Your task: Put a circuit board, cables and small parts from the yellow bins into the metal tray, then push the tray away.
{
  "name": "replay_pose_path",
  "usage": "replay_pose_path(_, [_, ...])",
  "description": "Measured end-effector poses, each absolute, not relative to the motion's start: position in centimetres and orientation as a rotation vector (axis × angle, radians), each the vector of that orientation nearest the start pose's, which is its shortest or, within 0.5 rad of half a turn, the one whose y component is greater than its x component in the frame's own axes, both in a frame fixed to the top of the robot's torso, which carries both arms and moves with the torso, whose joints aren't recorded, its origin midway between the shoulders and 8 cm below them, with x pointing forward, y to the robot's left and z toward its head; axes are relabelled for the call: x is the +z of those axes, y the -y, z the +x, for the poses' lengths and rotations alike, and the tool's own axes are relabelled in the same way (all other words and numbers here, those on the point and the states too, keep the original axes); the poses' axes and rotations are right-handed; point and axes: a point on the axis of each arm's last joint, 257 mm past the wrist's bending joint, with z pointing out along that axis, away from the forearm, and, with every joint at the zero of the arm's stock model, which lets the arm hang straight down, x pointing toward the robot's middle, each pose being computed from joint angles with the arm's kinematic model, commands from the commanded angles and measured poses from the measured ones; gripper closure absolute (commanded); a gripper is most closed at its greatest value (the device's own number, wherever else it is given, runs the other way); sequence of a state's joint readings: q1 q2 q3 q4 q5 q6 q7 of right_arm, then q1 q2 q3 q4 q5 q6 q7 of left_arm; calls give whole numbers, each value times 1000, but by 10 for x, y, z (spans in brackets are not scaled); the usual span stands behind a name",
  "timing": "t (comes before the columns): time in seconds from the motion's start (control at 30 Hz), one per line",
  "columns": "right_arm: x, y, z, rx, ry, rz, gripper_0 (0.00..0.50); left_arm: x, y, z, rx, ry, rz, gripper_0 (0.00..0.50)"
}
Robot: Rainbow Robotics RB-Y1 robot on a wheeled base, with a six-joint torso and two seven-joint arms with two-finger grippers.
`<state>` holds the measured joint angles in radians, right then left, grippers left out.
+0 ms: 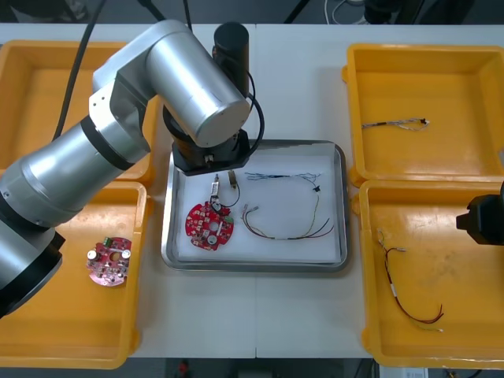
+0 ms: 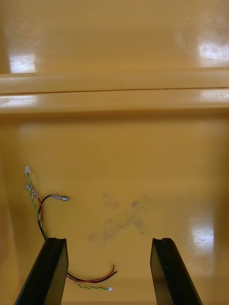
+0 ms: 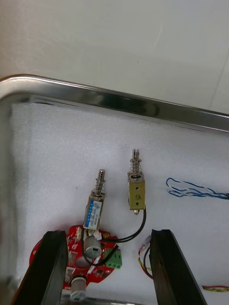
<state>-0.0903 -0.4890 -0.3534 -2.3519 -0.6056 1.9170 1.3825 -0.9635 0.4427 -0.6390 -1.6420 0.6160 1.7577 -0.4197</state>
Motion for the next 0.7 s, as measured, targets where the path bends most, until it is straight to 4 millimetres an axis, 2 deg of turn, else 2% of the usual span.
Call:
replay_pose_path(0.17, [-174,331,367,-28,-2556,-50,0,-159,-95,482,-88,-2679,-235,0])
replay_pose_path(0.43, [-165,284,363,20,-2560,-357,0,-124,-148,468,-125,-2620,182,0])
replay_pose_path(0.7, [-146,219,369,75,-2488,-674,0,-97,-203,456,-175,-2558,103,0])
